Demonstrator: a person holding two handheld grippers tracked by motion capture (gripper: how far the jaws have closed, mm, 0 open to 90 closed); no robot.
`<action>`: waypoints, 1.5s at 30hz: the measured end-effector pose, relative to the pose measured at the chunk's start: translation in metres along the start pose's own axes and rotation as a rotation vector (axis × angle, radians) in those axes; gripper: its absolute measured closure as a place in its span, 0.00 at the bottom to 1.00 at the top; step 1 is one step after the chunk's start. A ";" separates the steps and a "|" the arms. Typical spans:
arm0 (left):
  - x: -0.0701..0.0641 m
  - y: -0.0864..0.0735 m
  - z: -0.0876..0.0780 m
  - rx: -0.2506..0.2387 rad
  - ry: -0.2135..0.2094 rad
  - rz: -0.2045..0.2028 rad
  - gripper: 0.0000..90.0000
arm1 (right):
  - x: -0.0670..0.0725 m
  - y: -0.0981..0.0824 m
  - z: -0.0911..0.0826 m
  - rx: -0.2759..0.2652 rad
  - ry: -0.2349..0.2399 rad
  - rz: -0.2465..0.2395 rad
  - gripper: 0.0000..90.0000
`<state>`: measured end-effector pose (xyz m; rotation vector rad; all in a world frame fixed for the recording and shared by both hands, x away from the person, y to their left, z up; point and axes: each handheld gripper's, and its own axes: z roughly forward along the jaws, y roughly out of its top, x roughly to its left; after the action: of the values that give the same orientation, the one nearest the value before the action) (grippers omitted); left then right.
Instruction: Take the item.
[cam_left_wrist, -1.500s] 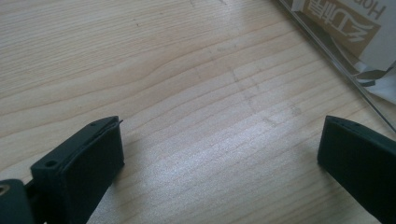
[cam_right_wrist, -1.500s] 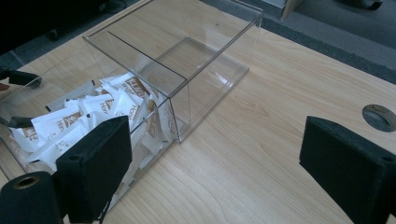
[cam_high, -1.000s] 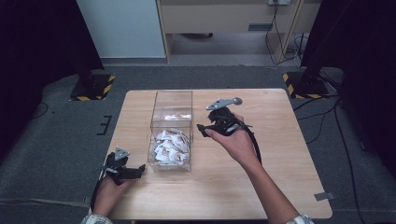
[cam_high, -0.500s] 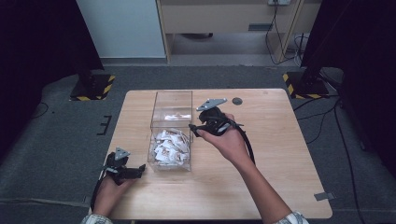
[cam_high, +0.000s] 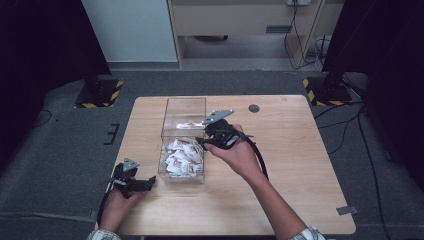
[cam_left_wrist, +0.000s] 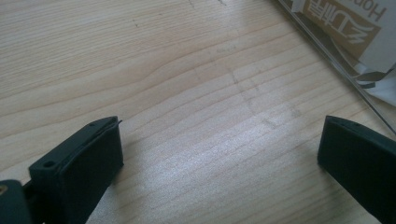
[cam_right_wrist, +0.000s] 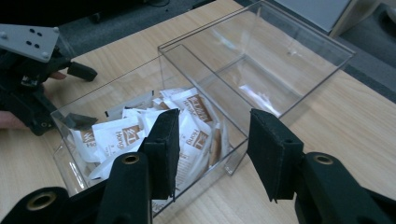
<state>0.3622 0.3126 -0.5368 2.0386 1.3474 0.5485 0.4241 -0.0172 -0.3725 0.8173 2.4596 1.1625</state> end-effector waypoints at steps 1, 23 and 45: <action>0.000 0.000 0.000 0.000 0.000 0.000 0.00 | 0.000 0.000 0.000 0.000 0.000 0.000 0.61; 0.000 0.000 0.000 0.001 -0.002 0.002 0.00 | 0.028 -0.026 0.051 0.081 0.083 -0.034 0.75; 0.000 0.000 0.000 0.001 -0.002 0.003 0.00 | 0.032 -0.030 0.068 0.130 0.076 -0.037 0.84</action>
<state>0.3625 0.3127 -0.5368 2.0416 1.3443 0.5464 0.4214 0.0286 -0.4393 0.7720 2.6235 1.0481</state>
